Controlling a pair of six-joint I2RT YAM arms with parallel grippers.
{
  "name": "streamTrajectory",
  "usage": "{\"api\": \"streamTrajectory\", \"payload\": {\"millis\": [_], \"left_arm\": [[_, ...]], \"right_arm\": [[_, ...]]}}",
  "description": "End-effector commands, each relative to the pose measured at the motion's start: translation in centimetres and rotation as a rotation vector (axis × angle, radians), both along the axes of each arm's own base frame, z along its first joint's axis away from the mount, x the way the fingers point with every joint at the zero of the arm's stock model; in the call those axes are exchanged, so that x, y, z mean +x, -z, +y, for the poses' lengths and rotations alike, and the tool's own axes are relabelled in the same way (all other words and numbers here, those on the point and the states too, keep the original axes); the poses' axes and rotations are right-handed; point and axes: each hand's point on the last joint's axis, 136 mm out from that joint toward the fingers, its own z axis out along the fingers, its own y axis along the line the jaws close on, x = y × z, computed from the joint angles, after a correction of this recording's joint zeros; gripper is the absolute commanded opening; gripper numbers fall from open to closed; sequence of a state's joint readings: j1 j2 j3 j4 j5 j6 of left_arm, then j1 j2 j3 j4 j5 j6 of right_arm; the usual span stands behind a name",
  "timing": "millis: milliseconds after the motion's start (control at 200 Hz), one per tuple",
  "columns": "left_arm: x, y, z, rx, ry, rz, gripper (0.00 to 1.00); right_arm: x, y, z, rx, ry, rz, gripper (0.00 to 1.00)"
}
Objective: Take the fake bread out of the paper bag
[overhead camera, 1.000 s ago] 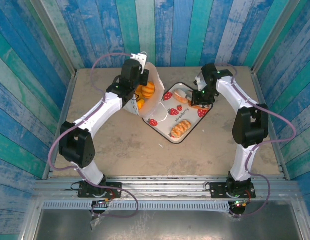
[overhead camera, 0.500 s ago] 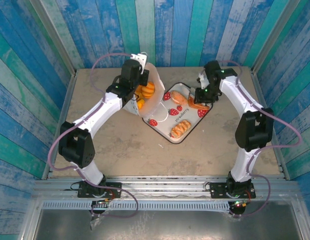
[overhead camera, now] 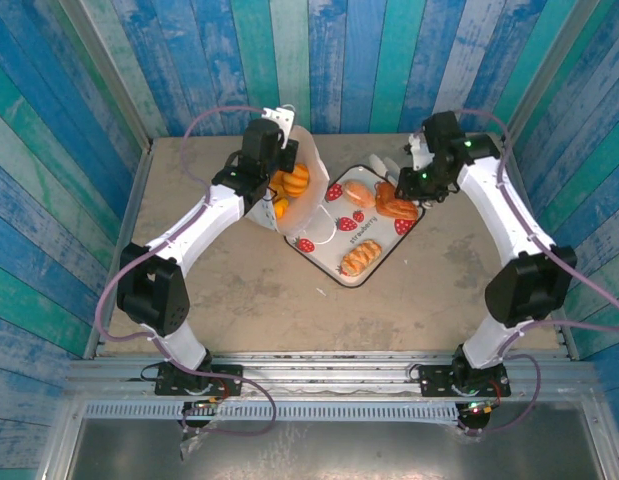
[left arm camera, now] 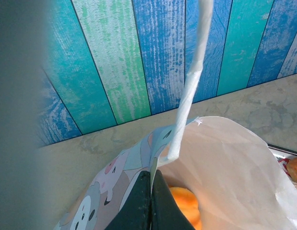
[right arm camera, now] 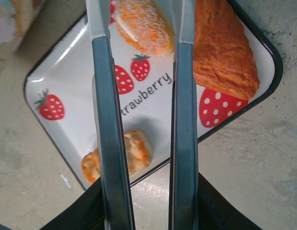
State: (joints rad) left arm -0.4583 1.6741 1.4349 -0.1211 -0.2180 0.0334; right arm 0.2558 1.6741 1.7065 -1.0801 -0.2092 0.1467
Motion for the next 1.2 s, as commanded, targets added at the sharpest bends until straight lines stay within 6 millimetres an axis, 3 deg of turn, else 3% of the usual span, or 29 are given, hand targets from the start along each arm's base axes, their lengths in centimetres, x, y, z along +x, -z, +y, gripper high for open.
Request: {"api": "streamTrajectory", "payload": {"millis": [0,115,255,341,366,501,716,957,1192], "left_arm": [[-0.3,-2.1,0.0,-0.008,0.013,-0.054,0.00],[-0.5,-2.2,0.1,-0.009,0.011,-0.057,0.00],[-0.5,-2.2,0.1,-0.011,0.007,-0.059,0.00],[-0.4,-2.1,0.2,-0.012,-0.001,-0.057,0.00],[-0.4,-2.0,0.3,-0.012,-0.004,-0.056,0.00],[-0.4,-1.8,0.3,-0.019,-0.005,-0.056,0.00],[-0.5,-1.5,0.1,-0.026,0.003,-0.052,0.00],[-0.7,-0.9,0.0,-0.048,0.006,-0.044,0.00],[-1.3,-1.0,0.2,-0.100,-0.002,-0.056,0.00]], "right_arm": [[-2.8,-4.1,1.9,0.057,-0.038,-0.068,0.40],[-5.0,-6.2,4.3,0.067,-0.085,-0.108,0.40],[-7.3,-7.2,7.6,0.078,-0.143,-0.112,0.40],[-8.1,-6.9,9.3,0.082,-0.160,-0.096,0.40],[-9.0,-6.8,10.5,0.083,-0.194,-0.088,0.39],[-9.7,-5.3,13.1,0.073,-0.228,-0.044,0.39],[-8.5,-2.2,16.4,0.093,-0.225,0.036,0.40],[-5.2,-0.8,19.6,0.111,-0.203,0.047,0.44],[-2.4,1.5,19.8,0.071,-0.127,0.080,0.46]]}}
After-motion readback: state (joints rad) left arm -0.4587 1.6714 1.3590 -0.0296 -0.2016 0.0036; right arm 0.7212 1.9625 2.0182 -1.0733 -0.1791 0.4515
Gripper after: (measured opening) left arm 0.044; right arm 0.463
